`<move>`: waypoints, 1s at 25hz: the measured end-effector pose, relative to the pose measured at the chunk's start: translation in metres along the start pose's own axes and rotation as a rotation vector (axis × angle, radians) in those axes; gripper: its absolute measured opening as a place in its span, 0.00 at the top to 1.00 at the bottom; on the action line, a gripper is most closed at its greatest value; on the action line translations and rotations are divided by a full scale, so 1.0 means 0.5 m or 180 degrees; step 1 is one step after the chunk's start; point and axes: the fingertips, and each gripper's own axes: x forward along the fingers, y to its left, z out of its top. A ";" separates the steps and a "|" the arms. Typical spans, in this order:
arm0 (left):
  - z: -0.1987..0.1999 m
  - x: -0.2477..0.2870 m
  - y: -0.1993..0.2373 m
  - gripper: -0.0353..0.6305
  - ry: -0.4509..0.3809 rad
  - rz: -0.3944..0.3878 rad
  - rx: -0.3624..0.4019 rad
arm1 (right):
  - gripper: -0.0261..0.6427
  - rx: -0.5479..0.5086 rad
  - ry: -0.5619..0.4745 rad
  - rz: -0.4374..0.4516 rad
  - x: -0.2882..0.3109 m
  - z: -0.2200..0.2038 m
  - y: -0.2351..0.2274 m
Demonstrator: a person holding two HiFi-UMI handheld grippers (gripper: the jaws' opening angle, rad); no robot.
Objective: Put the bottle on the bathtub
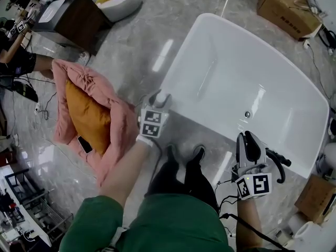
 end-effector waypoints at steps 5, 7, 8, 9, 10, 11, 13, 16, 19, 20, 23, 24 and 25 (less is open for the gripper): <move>-0.009 0.005 -0.003 0.71 0.0029 -0.0012 -0.0006 | 0.85 0.0020 0.0032 -0.0006 -0.003 -0.012 0.000; -0.011 0.006 -0.005 0.71 0.0042 -0.0013 -0.0018 | 0.85 0.0024 0.0033 -0.0009 -0.003 -0.012 -0.001; -0.012 0.007 -0.005 0.71 0.0045 -0.0010 -0.0023 | 0.85 0.0024 0.0032 -0.0009 -0.003 -0.011 -0.001; -0.012 0.008 -0.004 0.71 0.0048 -0.0005 -0.0024 | 0.85 0.0022 0.0031 -0.0008 -0.002 -0.011 -0.001; -0.013 0.008 -0.004 0.71 0.0050 0.0001 -0.0018 | 0.85 0.0019 0.0030 -0.0007 -0.001 -0.010 0.000; -0.013 0.009 -0.003 0.71 0.0054 0.0010 -0.0009 | 0.85 0.0017 0.0027 -0.0005 -0.001 -0.010 0.000; -0.015 0.010 -0.001 0.70 0.0068 0.0029 0.0006 | 0.85 0.0017 0.0021 -0.0004 -0.001 -0.009 0.001; -0.021 0.012 0.002 0.64 0.0112 0.0024 -0.0002 | 0.85 0.0025 0.0010 0.0002 -0.001 -0.007 0.003; -0.023 0.005 0.001 0.59 0.0102 -0.0015 -0.0007 | 0.85 0.0042 -0.0014 0.0015 -0.002 -0.002 0.008; -0.021 0.000 0.000 0.57 0.0088 -0.0016 -0.0007 | 0.85 0.0045 -0.0024 0.0020 -0.004 0.000 0.010; -0.019 -0.014 -0.001 0.56 0.0049 0.0017 -0.0035 | 0.85 0.0042 -0.0047 0.0036 -0.012 0.001 0.014; -0.018 -0.020 -0.002 0.55 0.0032 0.0030 -0.0046 | 0.85 0.0039 -0.0052 0.0041 -0.014 0.002 0.015; -0.014 -0.026 -0.002 0.55 0.0008 0.0042 -0.0050 | 0.85 0.0034 -0.0057 0.0045 -0.015 0.003 0.016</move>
